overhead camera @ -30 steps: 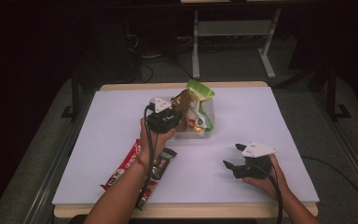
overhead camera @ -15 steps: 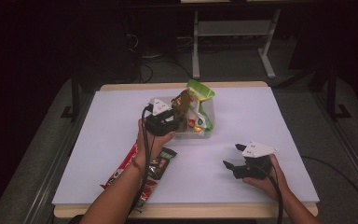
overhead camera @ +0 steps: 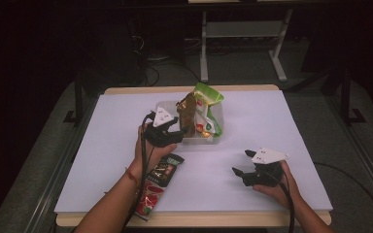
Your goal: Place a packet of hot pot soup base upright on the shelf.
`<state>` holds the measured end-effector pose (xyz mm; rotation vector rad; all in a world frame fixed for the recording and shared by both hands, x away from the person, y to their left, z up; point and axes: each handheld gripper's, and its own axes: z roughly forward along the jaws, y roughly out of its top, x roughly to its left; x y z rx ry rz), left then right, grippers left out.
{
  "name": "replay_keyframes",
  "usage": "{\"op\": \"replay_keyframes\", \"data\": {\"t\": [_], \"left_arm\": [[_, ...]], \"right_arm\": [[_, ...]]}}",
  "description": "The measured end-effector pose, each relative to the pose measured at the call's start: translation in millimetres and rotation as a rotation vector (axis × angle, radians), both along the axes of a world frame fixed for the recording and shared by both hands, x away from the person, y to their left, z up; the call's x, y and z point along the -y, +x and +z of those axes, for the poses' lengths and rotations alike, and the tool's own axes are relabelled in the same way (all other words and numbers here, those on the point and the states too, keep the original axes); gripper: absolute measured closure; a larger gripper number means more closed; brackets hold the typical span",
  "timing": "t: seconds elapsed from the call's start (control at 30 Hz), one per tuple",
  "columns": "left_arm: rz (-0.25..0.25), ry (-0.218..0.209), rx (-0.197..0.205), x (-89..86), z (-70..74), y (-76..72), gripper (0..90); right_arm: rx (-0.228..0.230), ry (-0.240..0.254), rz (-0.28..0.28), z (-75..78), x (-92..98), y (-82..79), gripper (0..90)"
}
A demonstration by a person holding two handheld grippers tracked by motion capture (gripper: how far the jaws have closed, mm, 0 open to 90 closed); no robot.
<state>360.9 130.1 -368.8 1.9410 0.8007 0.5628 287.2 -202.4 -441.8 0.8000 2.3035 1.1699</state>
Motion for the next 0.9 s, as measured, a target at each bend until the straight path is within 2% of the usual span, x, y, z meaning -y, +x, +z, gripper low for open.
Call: {"op": "replay_keyframes", "data": {"t": [0.27, 0.37, 0.43, 0.73, 0.9], "left_arm": [[-0.065, 0.029, -0.002, -15.9, -0.6, -11.0, 40.2], [-0.084, 0.061, 0.006, -22.9, -0.5, -16.0, 37.5], [-0.097, 0.065, 0.006, -26.6, -0.3, -18.8, 36.3], [-0.159, 0.101, -0.014, -48.9, -1.2, -32.6, 30.9], [-0.185, 0.104, -0.03, -63.6, -5.8, -37.8, 29.7]], "right_arm": [[-0.004, -0.001, 0.0, -0.3, -0.7, 0.0, 23.0], [-0.005, -0.005, 0.002, -0.6, -1.4, -0.2, 23.0], [-0.007, -0.005, 0.002, -0.9, -1.6, -0.1, 23.0], [-0.015, -0.001, 0.006, -1.5, -3.6, -0.2, 23.1], [-0.02, -0.006, 0.015, -2.0, -5.6, -0.7, 23.2]]}}
